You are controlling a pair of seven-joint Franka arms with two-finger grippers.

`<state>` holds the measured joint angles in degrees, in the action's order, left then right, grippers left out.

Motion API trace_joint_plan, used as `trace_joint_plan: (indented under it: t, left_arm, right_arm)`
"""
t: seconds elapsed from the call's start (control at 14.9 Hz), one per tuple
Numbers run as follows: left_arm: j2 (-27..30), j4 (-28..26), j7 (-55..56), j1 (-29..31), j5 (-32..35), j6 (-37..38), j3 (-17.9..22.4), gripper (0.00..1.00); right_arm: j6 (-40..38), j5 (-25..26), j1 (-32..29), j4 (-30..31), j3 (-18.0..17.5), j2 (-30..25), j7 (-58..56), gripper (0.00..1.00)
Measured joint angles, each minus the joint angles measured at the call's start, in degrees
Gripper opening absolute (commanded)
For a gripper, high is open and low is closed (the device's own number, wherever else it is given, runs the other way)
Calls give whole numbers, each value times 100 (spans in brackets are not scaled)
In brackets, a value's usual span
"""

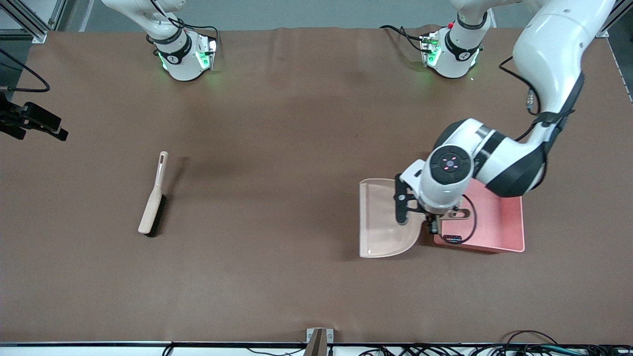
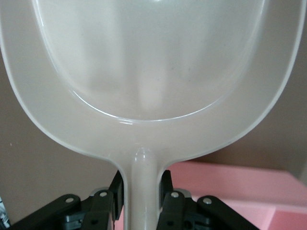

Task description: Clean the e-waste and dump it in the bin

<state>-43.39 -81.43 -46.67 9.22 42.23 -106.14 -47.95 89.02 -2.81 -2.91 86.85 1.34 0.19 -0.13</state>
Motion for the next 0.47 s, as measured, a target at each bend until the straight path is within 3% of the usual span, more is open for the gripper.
trace_joint_plan:
  t: [0.2,0.47]
  left_arm:
    - [-198,13,646,-432,0,-78,63,1]
    - [-287,-16,1074,-990,5,-172,436,1]
  right_arm:
    - [-97,201,5,-148,-8,12,0,100]
    - [-364,255,112,-169,-24,38,4,100]
